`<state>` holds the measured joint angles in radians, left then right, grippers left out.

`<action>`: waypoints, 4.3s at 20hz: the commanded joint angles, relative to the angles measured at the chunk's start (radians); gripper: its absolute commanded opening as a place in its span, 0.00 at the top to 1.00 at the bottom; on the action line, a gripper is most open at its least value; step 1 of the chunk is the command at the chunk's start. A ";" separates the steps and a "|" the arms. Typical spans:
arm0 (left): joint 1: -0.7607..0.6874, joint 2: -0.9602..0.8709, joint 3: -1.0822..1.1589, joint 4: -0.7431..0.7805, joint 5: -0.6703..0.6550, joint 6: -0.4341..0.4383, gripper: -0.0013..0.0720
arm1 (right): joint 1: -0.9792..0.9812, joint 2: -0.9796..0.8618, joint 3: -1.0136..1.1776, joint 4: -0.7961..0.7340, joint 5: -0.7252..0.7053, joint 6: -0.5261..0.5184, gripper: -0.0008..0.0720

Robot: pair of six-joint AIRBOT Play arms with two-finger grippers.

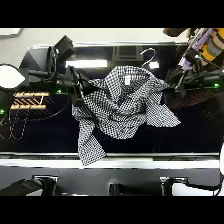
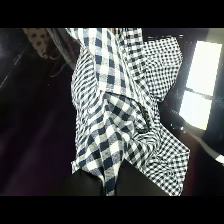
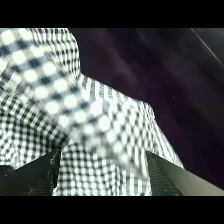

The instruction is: Fold the clothes and pants, and hang the long-sleeved shirts on hangers.

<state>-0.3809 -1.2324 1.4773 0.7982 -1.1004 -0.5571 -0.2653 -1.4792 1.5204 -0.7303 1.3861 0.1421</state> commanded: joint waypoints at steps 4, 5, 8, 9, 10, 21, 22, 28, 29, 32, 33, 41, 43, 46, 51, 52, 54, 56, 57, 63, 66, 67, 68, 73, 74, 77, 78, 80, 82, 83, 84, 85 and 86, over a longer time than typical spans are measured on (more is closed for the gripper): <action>-0.001 -0.001 0.000 0.029 -0.019 0.000 0.96 | 0.092 -0.080 0.000 0.015 -0.070 -0.052 0.44; -0.001 -0.001 0.000 0.030 -0.019 0.000 0.96 | 0.092 -0.082 0.000 0.013 -0.054 -0.053 0.67; -0.001 -0.001 0.000 0.032 -0.019 0.000 0.96 | 0.089 -0.059 0.000 -0.001 0.005 -0.051 0.95; -0.001 -0.001 0.000 0.032 -0.019 0.000 0.95 | 0.089 -0.040 0.000 -0.018 0.012 -0.048 0.95; -0.001 -0.001 0.000 0.032 -0.018 -0.002 0.95 | 0.089 -0.015 0.000 -0.037 0.012 -0.037 0.95; 0.003 0.000 0.000 0.178 0.315 -0.342 0.14 | 0.089 0.491 0.000 -0.535 0.036 0.499 0.95; 0.006 0.000 0.000 0.194 0.371 -0.407 0.14 | 0.089 0.536 0.000 -0.590 0.037 0.541 0.95; 0.026 0.000 0.000 0.208 0.480 -0.735 0.14 | 0.089 0.790 0.000 -0.908 0.018 1.035 0.95; 0.024 0.000 0.000 0.208 0.479 -0.761 0.14 | 0.089 0.818 0.000 -0.970 0.019 1.125 0.95; 0.014 0.000 0.000 0.208 0.469 -0.782 0.14 | 0.089 0.872 0.001 -1.160 0.000 1.249 0.95; 0.012 0.000 0.000 0.208 0.468 -0.782 0.14 | 0.089 0.879 0.001 -1.231 -0.014 1.297 0.95; 0.003 0.000 0.000 0.208 0.469 -0.782 0.15 | 0.089 0.779 0.089 -1.797 0.050 1.770 0.95; 0.003 -0.001 0.000 0.208 0.470 -0.782 0.15 | 0.089 0.725 0.089 -1.880 0.092 1.786 0.95; 0.003 -0.001 0.000 0.208 0.469 -0.782 0.15 | 0.089 0.650 0.089 -1.978 0.015 1.873 0.95; 0.003 -0.001 0.000 0.208 0.469 -0.782 0.15 | 0.089 0.536 0.210 -2.059 -0.126 2.056 0.95; 0.003 -0.001 0.000 0.208 0.469 -0.782 0.15 | 0.089 0.498 0.258 -2.076 -0.135 2.037 0.95; 0.003 -0.001 0.000 0.209 0.470 -0.775 0.15 | 0.089 0.428 0.349 -2.121 -0.163 2.008 0.95; 0.003 -0.001 0.000 0.209 0.469 -0.775 0.15 | 0.088 0.369 0.434 -2.144 -0.187 1.972 0.95; 0.003 -0.002 0.000 0.209 0.469 -0.775 0.15 | 0.065 0.342 0.472 -2.142 -0.186 1.958 0.95; 0.003 -0.016 0.000 0.209 0.470 -0.775 0.15 | -0.185 0.332 0.505 -2.005 -0.202 1.967 0.95; 0.003 -0.021 0.000 0.209 0.468 -0.776 0.15 | -0.297 0.333 0.505 -1.918 -0.170 1.967 0.95; 0.003 -0.021 0.000 0.209 0.469 -0.776 0.15 | -0.327 0.334 0.505 -1.879 -0.155 1.964 0.95; 0.003 -0.021 0.000 0.209 0.469 -0.775 0.15 | -0.347 0.335 0.505 -1.846 -0.142 1.957 0.95; 0.003 -0.021 0.000 0.208 0.452 -0.776 0.15 | -0.361 0.335 0.505 -1.816 -0.083 1.934 0.95; 0.003 -0.021 0.000 0.208 0.437 -0.776 0.15 | -0.361 0.336 0.505 -1.815 -0.066 1.933 0.95; 0.003 -0.019 0.000 0.208 0.426 -0.776 0.15 | -0.360 0.365 0.505 -1.790 -0.050 1.920 0.54; 0.005 -0.014 0.000 0.208 0.428 -0.776 0.15 | -0.360 0.386 0.505 -1.794 -0.056 1.914 0.24; 0.022 0.010 0.000 0.208 0.428 -0.779 0.15 | -0.361 0.442 0.505 -1.839 -0.107 1.911 0.18; 0.057 0.048 0.000 0.208 0.428 -0.780 0.15 | -0.361 0.517 0.505 -1.891 -0.247 1.936 0.18; 0.080 0.069 0.000 0.208 0.428 -0.780 0.15 | -0.360 0.557 0.505 -1.880 -0.357 1.980 0.18; 0.100 0.086 0.000 0.208 0.428 -0.784 0.15 | -0.360 0.588 0.505 -1.822 -0.483 2.034 0.19; 0.119 0.103 0.000 0.208 0.428 -0.801 0.15 | -0.360 0.605 0.505 -1.716 -0.603 2.076 0.28; 0.135 0.113 0.000 0.208 0.428 -0.820 0.15 | -0.360 0.606 0.505 -1.563 -0.716 2.067 0.43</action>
<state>-0.2920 -1.1591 1.4773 1.0061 -0.6712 -1.3445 -0.6258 -0.9268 2.0258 -2.5195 0.9909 2.1410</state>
